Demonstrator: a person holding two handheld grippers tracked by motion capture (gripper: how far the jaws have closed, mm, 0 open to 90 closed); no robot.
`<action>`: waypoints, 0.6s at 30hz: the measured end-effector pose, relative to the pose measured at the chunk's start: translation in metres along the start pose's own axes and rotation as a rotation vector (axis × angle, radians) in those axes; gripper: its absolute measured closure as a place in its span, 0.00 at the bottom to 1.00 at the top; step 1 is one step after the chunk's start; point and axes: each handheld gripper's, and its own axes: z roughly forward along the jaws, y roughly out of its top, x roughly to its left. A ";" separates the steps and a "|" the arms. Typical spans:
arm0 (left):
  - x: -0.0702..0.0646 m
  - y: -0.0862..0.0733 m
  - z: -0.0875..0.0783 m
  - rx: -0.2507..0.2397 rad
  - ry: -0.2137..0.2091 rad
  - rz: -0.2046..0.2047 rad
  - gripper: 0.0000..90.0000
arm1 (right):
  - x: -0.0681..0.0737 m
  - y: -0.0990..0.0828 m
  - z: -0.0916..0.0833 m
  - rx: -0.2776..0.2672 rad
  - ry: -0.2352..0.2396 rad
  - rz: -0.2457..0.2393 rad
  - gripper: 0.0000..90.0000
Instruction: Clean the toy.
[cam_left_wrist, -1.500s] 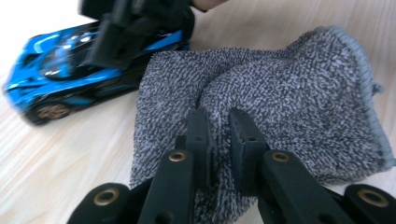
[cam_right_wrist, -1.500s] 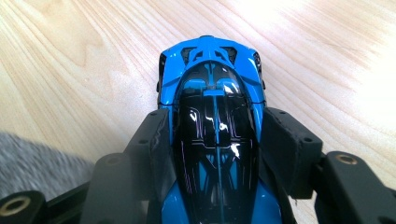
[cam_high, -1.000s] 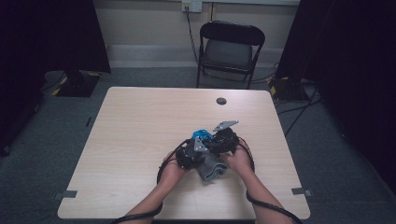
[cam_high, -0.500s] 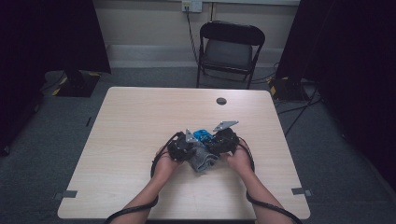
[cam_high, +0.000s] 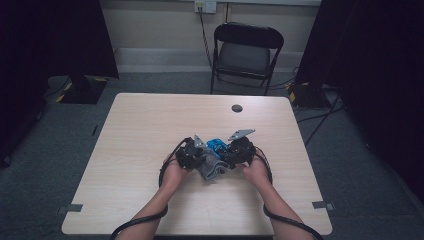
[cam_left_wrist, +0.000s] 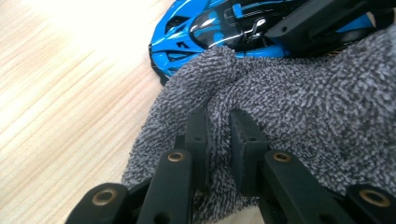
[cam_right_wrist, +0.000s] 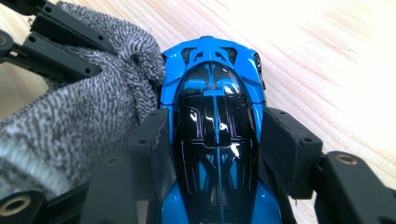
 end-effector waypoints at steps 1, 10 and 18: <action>0.001 0.000 0.000 0.001 -0.003 -0.001 0.88 | 0.000 0.000 0.000 -0.001 0.000 0.001 0.48; 0.009 -0.004 -0.003 0.009 0.026 -0.013 0.87 | 0.000 0.000 0.000 0.000 0.001 -0.001 0.48; 0.023 -0.013 -0.007 -0.004 0.057 -0.069 0.87 | 0.000 -0.001 0.000 -0.010 0.001 -0.003 0.48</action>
